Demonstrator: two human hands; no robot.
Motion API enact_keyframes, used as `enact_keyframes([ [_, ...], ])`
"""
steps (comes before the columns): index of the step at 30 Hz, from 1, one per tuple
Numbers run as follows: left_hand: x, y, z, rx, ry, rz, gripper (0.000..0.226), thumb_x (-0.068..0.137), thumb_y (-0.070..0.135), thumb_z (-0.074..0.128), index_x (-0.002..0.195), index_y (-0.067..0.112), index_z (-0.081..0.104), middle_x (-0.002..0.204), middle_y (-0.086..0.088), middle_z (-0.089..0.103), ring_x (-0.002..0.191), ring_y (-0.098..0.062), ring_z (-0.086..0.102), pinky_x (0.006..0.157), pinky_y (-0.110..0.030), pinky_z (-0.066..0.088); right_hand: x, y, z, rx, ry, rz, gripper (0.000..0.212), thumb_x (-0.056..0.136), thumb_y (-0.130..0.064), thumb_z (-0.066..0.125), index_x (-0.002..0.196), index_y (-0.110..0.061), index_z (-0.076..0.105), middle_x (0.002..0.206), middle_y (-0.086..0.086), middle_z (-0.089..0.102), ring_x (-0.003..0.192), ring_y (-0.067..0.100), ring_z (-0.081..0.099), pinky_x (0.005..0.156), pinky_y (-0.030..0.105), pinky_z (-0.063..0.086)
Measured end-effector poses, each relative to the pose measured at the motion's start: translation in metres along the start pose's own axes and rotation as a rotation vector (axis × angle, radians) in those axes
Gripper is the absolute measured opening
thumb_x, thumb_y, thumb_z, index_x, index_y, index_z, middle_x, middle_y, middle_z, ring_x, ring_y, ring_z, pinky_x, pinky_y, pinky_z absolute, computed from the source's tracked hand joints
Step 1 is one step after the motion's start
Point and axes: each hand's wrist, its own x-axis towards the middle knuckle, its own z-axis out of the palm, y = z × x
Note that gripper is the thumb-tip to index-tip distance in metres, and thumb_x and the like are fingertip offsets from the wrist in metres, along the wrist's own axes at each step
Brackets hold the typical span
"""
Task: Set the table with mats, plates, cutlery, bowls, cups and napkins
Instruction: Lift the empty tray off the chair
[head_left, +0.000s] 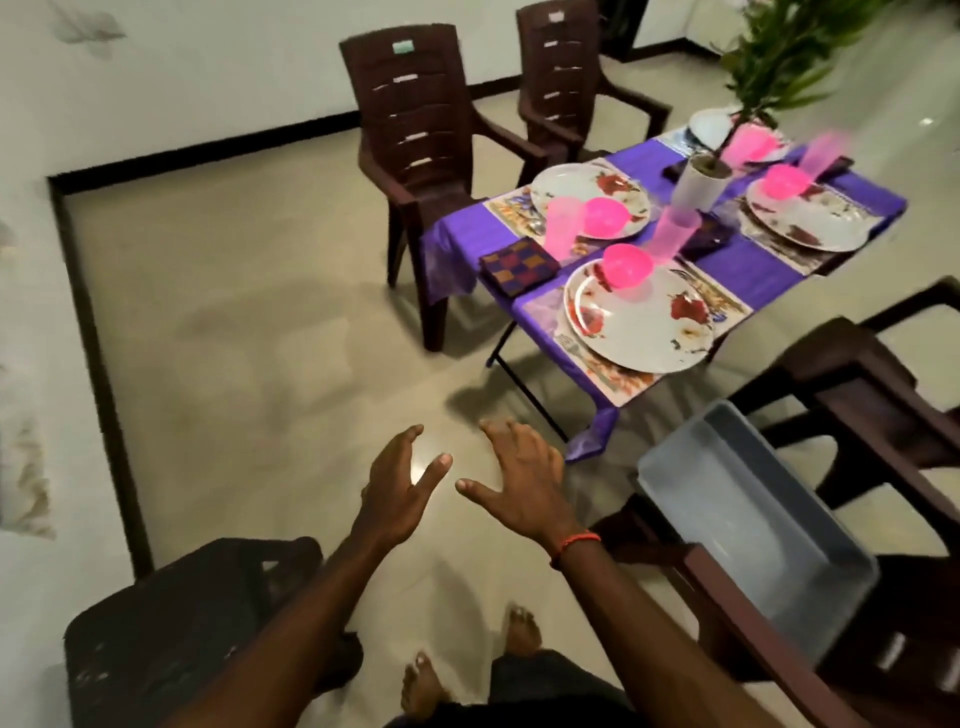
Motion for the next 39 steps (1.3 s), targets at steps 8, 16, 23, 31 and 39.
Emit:
enact_keyframes([
  [8, 0.008, 0.047, 0.051, 0.223, -0.158, 0.236, 0.09, 0.081, 0.089, 0.03, 0.154, 0.036, 0.029, 0.162, 0.005, 0.032, 0.149, -0.019, 0.029, 0.113, -0.051, 0.033, -0.049, 0.058, -0.041, -0.022, 0.057, 0.204, 0.089, 0.083, -0.082, 0.041, 0.156, -0.044, 0.01, 0.168, 0.008, 0.0, 0.154, 0.029, -0.004, 0.12, 0.055, 0.001],
  [16, 0.003, 0.105, 0.119, 0.599, -0.206, 0.512, 0.095, 0.081, 0.091, 0.012, 0.16, 0.038, 0.015, 0.169, 0.001, 0.015, 0.156, -0.024, 0.008, 0.117, -0.059, 0.023, -0.099, 0.134, -0.069, -0.056, 0.15, 0.346, 0.083, 0.088, -0.08, 0.036, 0.157, -0.043, 0.009, 0.168, 0.008, 0.0, 0.154, 0.031, -0.002, 0.121, 0.056, 0.005],
  [23, -0.012, 0.151, 0.181, 0.84, -0.172, 0.743, 0.088, 0.092, 0.084, 0.019, 0.162, 0.032, 0.017, 0.168, -0.007, 0.019, 0.155, -0.031, 0.015, 0.116, -0.066, 0.024, -0.144, 0.2, -0.088, -0.039, 0.246, 0.418, 0.085, 0.086, -0.081, 0.034, 0.157, -0.044, 0.006, 0.167, 0.008, -0.01, 0.153, 0.032, -0.007, 0.121, 0.055, 0.004],
  [31, -0.025, 0.183, 0.253, 0.918, -0.276, 0.816, 0.088, 0.092, 0.084, 0.019, 0.162, 0.032, 0.016, 0.169, -0.006, 0.015, 0.157, -0.03, 0.011, 0.117, -0.065, 0.022, -0.181, 0.271, -0.09, -0.015, 0.287, 0.511, 0.08, 0.089, -0.078, 0.032, 0.157, -0.043, 0.007, 0.166, 0.011, -0.005, 0.153, 0.033, -0.005, 0.12, 0.054, 0.007],
  [39, 0.002, 0.209, 0.314, 0.953, -0.413, 0.845, 0.09, 0.089, 0.088, 0.013, 0.162, 0.034, 0.01, 0.17, -0.004, 0.012, 0.157, -0.03, 0.008, 0.119, -0.066, 0.019, -0.189, 0.331, -0.1, 0.052, 0.339, 0.665, 0.082, 0.084, -0.081, 0.024, 0.155, -0.042, 0.014, 0.165, 0.011, 0.005, 0.152, 0.032, 0.003, 0.119, 0.054, 0.011],
])
